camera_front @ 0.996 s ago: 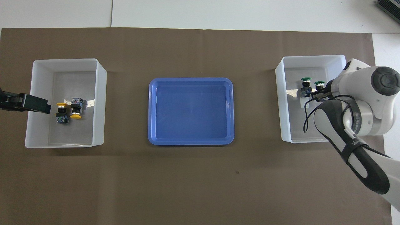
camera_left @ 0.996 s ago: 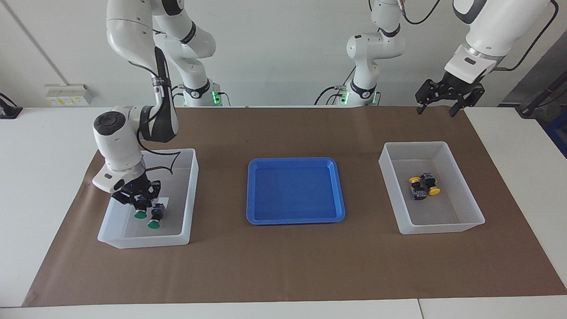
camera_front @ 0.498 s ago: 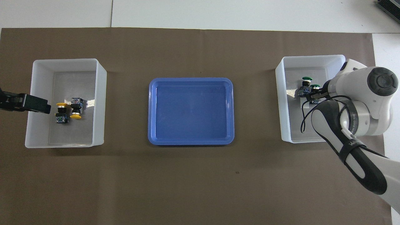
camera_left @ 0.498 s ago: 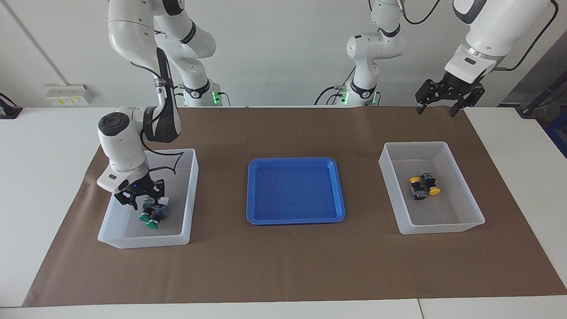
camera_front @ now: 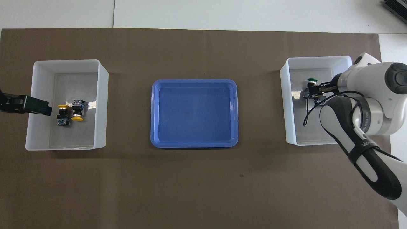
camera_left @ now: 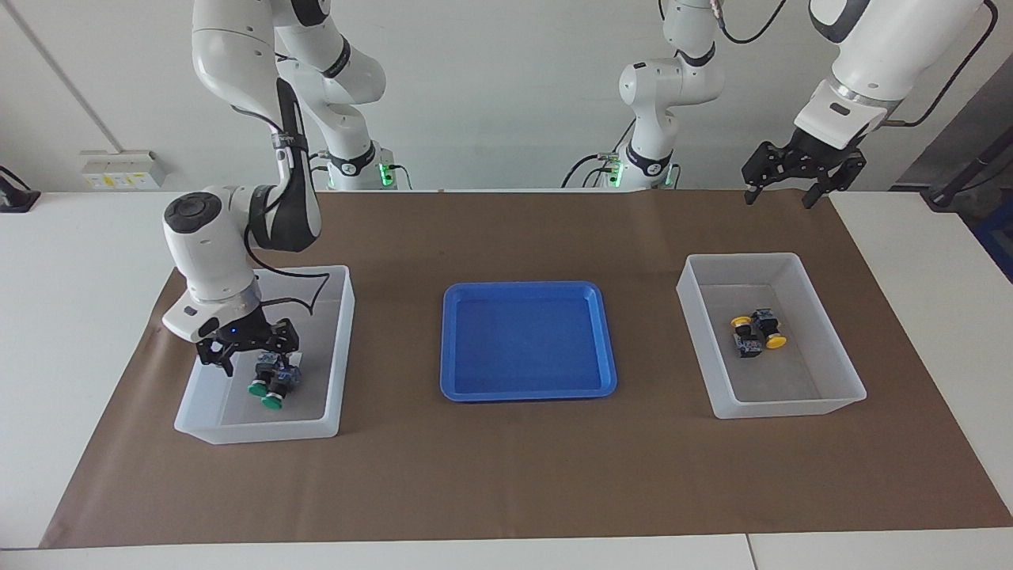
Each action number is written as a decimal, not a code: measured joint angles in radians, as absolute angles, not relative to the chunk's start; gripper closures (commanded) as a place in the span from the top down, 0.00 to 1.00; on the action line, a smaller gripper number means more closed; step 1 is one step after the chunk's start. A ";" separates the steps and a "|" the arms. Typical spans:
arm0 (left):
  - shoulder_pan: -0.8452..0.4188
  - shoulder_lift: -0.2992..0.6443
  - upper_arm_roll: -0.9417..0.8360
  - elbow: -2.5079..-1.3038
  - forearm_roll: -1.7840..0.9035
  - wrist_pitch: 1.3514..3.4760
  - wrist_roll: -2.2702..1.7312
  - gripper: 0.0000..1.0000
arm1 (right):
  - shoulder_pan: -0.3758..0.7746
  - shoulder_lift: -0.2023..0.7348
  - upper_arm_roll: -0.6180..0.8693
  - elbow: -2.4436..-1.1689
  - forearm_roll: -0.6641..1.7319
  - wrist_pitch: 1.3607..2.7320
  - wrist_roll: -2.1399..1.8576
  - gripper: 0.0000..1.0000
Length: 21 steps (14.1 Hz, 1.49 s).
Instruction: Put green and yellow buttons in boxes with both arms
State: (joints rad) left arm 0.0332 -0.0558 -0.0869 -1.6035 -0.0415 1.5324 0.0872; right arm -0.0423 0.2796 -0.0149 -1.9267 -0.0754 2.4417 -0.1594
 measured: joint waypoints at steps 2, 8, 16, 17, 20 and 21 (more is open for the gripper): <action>0.033 -0.056 -0.087 -1.604 -0.041 1.532 0.087 1.00 | -0.041 0.238 0.017 -1.887 -0.074 2.346 -0.051 1.00; 0.033 -0.056 -0.087 -1.604 -0.041 1.532 0.087 1.00 | -0.035 0.063 0.077 -1.805 -0.070 2.036 0.137 1.00; 0.033 -0.056 -0.087 -1.604 -0.041 1.532 0.087 1.00 | -0.050 -0.040 0.074 -1.614 -0.057 1.638 0.154 1.00; 0.033 -0.056 -0.087 -1.604 -0.041 1.532 0.087 1.00 | -0.050 -0.036 0.073 -1.606 -0.047 1.621 0.154 1.00; 0.033 -0.056 -0.087 -1.604 -0.041 1.532 0.087 1.00 | -0.055 -0.018 0.070 -1.600 -0.016 1.611 0.154 1.00; 0.033 -0.056 -0.087 -1.604 -0.041 1.532 0.087 1.00 | -0.054 -0.011 0.071 -1.600 -0.016 1.608 0.154 1.00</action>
